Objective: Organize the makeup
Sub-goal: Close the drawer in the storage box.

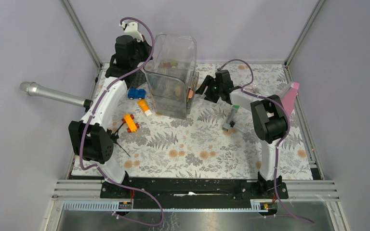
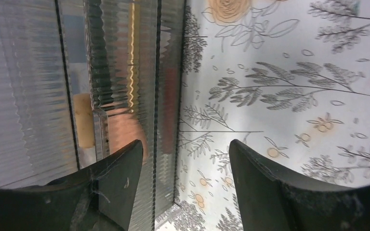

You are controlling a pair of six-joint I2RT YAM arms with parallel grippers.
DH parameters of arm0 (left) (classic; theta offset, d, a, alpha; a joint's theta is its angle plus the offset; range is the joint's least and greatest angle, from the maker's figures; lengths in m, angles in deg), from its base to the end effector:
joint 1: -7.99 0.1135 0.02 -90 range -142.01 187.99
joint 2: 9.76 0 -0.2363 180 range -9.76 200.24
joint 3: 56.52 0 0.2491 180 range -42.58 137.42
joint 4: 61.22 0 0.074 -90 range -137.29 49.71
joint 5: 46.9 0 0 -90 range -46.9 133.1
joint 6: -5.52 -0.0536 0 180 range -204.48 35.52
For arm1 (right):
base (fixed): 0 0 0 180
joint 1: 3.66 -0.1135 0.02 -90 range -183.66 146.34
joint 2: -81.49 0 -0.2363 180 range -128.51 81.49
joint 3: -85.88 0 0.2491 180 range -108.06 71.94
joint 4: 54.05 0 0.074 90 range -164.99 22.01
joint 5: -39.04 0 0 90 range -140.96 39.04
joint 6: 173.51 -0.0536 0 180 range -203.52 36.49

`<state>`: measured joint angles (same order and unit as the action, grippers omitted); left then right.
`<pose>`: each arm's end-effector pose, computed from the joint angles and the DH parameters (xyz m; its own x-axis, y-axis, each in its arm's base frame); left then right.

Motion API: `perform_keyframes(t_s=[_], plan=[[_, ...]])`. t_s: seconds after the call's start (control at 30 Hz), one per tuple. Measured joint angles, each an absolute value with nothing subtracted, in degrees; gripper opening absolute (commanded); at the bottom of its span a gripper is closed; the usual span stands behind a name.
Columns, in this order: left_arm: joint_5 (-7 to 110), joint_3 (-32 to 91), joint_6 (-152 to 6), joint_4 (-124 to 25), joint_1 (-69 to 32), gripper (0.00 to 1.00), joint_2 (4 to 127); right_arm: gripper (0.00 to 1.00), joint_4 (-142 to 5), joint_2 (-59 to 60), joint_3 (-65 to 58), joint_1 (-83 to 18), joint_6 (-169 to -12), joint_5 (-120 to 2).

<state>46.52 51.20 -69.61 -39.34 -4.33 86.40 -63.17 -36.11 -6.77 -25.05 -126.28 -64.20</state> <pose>0.4046 -0.0916 0.3755 -0.2385 -0.2101 -0.9481 0.2164 0.9403 -0.2628 0.4237 0.1791 0.1471 -0.7439 0.4185 -0.5210 -0.0361 0.7533 0.6567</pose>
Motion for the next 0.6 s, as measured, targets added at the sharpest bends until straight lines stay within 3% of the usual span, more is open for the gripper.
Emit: perform_keyframes(t_s=[0.6], plan=[[46.37, 51.2, -69.63, -39.36, -4.29, 0.06, 86.4, 0.72, -50.67, -40.11, -5.83, -26.01, -137.05, -69.64]])
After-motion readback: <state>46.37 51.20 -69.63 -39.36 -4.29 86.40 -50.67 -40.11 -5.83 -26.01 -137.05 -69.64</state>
